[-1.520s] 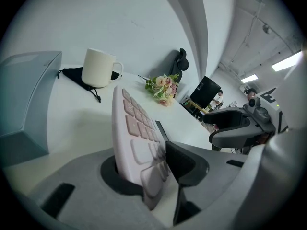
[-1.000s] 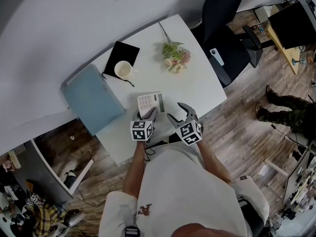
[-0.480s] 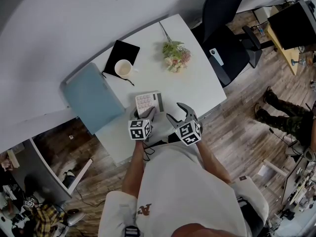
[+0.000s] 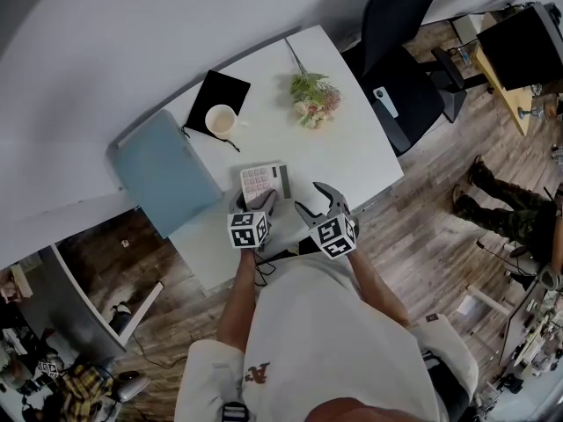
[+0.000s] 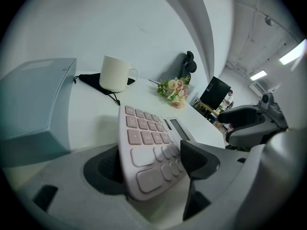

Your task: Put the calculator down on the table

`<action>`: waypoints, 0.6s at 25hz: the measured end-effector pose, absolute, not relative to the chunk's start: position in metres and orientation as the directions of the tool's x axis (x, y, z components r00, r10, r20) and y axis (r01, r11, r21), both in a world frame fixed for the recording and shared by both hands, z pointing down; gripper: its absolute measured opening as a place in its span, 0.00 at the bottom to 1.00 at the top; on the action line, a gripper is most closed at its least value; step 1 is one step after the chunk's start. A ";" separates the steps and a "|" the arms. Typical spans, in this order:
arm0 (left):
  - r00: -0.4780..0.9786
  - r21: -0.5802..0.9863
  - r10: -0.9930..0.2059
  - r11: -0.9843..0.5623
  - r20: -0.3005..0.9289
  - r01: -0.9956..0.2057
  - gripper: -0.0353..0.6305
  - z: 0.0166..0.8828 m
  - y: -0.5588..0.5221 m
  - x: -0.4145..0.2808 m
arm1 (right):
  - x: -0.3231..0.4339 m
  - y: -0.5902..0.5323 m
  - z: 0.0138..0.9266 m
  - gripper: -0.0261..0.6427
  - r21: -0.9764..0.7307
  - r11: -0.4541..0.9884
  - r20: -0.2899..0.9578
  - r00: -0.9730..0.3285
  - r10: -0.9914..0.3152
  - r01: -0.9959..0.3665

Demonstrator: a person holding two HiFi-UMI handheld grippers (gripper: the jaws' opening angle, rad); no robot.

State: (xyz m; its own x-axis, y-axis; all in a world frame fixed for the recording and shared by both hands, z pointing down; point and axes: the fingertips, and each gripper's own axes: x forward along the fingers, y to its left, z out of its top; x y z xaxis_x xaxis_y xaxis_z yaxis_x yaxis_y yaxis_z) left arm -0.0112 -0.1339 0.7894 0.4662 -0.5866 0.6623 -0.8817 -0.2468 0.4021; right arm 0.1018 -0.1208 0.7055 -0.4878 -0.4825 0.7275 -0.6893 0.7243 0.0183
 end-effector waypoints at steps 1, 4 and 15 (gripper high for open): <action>0.463 0.398 -0.587 -0.246 0.664 -0.884 0.59 0.789 -0.134 -0.012 | 0.101 -0.121 0.705 0.46 0.018 0.725 0.727 -0.489 -0.483 -0.689; 0.453 0.386 -0.589 -0.245 0.670 -0.889 0.61 0.791 -0.135 -0.013 | 0.099 -0.122 0.706 0.46 0.020 0.727 0.725 -0.491 -0.483 -0.686; 0.432 0.361 -0.595 -0.242 0.678 -0.901 0.65 0.793 -0.134 -0.018 | 0.095 -0.119 0.705 0.46 0.028 0.726 0.726 -0.485 -0.487 -0.687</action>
